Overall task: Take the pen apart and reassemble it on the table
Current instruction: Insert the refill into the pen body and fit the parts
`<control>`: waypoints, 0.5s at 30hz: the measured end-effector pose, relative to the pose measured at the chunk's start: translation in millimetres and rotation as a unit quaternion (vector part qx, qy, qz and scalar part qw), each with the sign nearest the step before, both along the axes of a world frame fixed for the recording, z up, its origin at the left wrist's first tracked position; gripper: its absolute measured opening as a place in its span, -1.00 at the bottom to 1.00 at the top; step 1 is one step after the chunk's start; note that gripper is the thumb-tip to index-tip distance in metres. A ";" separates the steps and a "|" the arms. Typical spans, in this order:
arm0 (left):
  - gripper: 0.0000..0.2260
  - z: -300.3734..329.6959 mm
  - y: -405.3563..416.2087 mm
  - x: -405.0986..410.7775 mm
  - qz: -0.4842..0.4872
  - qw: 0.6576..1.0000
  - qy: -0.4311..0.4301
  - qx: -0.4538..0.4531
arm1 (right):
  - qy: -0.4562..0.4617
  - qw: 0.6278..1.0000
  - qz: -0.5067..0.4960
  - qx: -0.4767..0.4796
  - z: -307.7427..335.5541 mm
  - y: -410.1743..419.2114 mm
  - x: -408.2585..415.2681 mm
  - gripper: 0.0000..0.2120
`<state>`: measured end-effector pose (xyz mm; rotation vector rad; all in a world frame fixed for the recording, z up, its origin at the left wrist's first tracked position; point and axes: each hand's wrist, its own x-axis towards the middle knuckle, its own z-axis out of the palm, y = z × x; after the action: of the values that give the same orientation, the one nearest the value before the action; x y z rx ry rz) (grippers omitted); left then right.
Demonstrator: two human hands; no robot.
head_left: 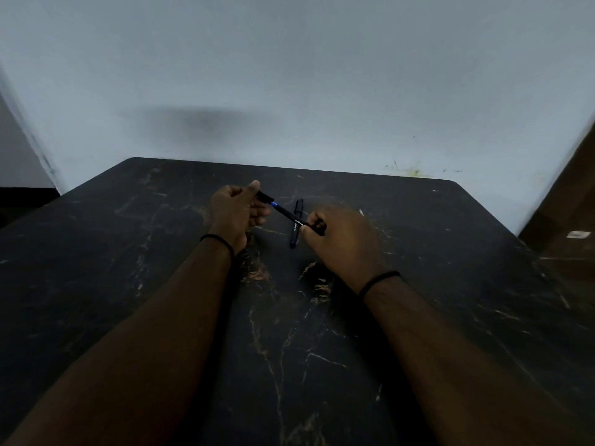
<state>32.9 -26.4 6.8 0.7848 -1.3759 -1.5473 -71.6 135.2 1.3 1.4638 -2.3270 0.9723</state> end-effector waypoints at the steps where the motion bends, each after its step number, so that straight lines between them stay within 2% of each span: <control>1: -0.64 -0.1 -1.0 0.2 0.003 1.000 -0.004 -0.005 | 0.005 1.000 0.000 0.001 0.5 0.3 0.6 -0.88; 4: -0.76 -0.8 -4.1 1.5 0.007 1.000 -0.012 -0.018 | 0.011 1.000 -0.001 0.004 1.6 0.3 1.5 -0.88; 10: -0.77 -4.2 -5.2 0.7 -0.053 0.996 -0.050 -0.052 | 0.004 1.000 0.003 0.009 2.9 1.7 2.1 -0.89; 15: -0.84 -6.2 -2.5 -1.7 -0.070 0.995 -0.041 -0.066 | 0.002 1.000 0.001 0.006 2.2 0.1 -0.3 -0.90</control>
<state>31.2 -28.9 0.6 0.6905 -1.6056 -1.5273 -72.0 135.3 3.5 1.4731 -2.3332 0.9559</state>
